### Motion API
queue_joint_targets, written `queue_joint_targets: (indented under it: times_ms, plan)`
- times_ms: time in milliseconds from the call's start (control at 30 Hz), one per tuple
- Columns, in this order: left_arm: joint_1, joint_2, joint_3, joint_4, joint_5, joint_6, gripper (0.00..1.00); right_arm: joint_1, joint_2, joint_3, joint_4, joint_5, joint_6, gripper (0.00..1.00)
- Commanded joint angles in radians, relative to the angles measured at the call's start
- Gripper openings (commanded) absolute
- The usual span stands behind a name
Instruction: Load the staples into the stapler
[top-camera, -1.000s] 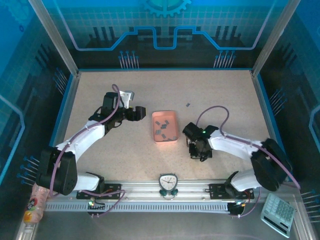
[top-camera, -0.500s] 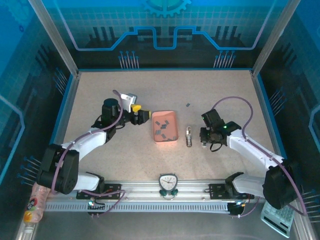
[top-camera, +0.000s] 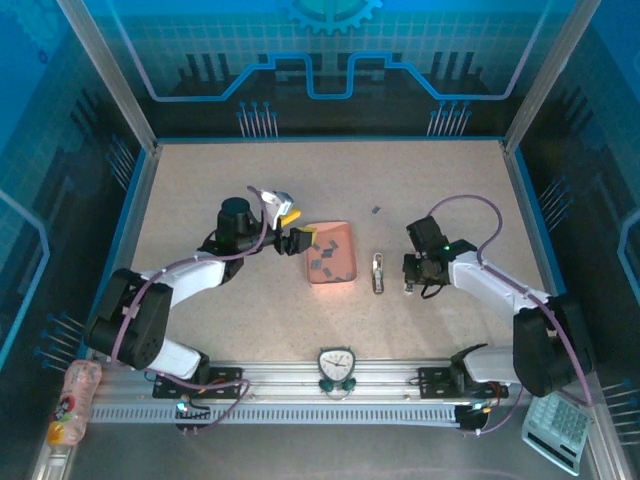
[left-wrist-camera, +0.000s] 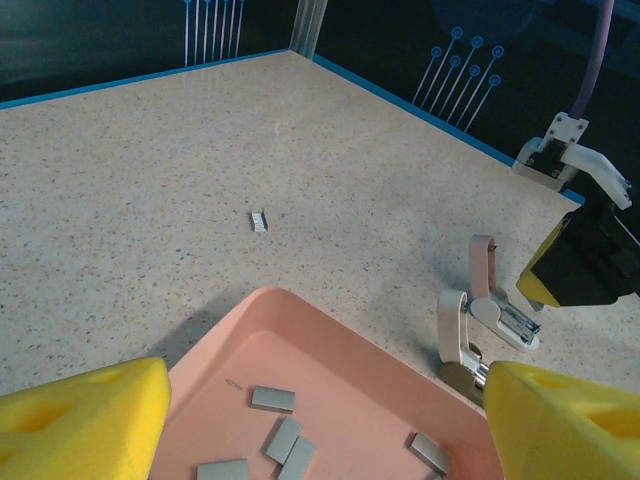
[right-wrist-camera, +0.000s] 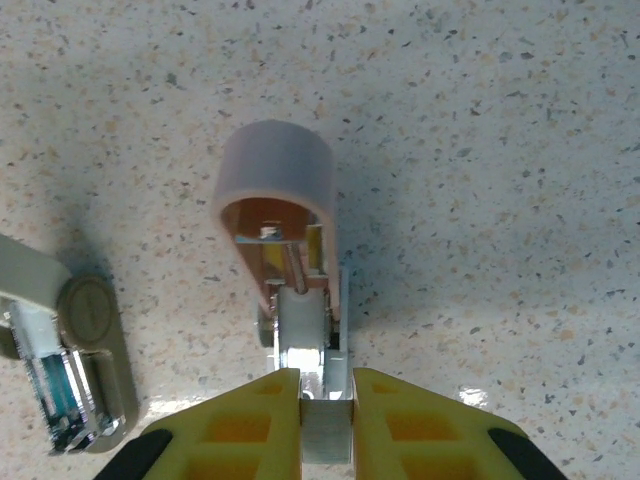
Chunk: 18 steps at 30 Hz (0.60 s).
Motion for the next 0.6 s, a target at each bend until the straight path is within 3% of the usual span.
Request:
queue_joint_targets:
  times_ms: [0,567]
  plan:
    - [-0.003,0.014,0.015,0.053,0.029,0.030,0.83,-0.020,0.008,-0.018,0.012,-0.002,0.013,0.18]
    - [-0.003,0.010,0.011,0.061,0.029,0.026,0.83,-0.008,0.041,-0.012,0.049,-0.029,0.037,0.18]
